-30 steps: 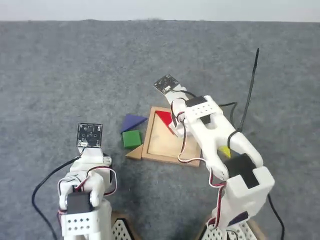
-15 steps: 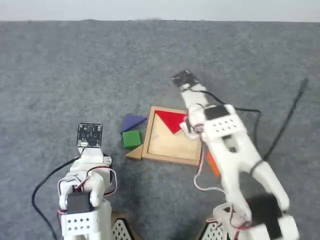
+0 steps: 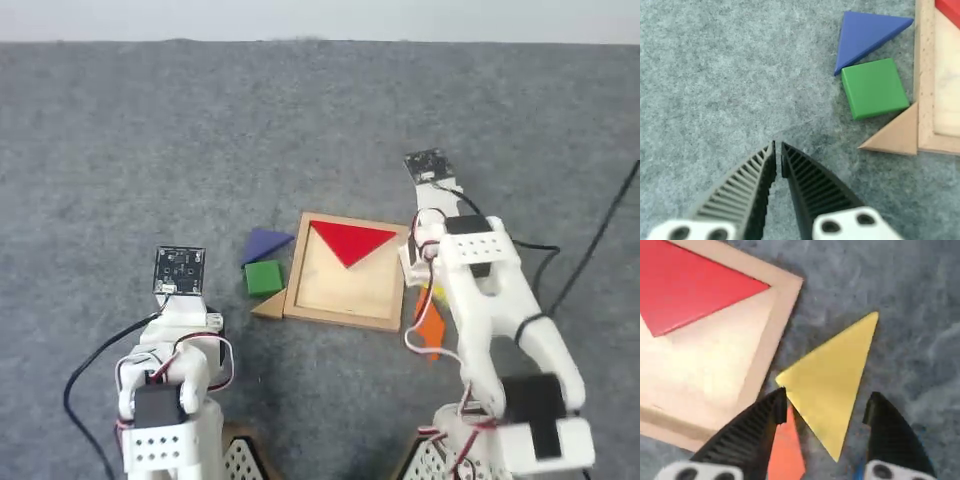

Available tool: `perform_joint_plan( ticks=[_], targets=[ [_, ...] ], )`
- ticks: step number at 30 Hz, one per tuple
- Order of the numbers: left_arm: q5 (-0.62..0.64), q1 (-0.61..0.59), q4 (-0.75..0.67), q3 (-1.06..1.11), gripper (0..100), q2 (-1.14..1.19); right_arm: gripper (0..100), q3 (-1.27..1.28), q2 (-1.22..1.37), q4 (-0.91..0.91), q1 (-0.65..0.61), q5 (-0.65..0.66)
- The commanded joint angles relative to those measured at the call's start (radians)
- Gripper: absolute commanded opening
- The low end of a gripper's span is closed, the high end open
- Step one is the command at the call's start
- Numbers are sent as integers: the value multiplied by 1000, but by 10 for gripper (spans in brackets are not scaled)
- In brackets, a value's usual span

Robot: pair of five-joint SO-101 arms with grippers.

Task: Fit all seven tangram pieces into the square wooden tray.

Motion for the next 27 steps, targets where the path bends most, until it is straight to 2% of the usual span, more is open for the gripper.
perform_joint_plan(
  ticks=[1, 7, 17, 22, 27],
  targets=[
    [17, -2, 3, -13, 18, -18, 259, -100, 62, -21, 31, -23],
    [17, -2, 3, -13, 18, -18, 261, -181, 151, -21, 35, -40],
    [17, -2, 3, -13, 18, -18, 260, -147, -35, -5, 18, -44],
    [17, -2, 3, -13, 18, -18, 260, -160, 59, -16, -41, -48],
    [17, -2, 3, -13, 18, -18, 262, -206, 171, -12, -16, -80]
  ],
)
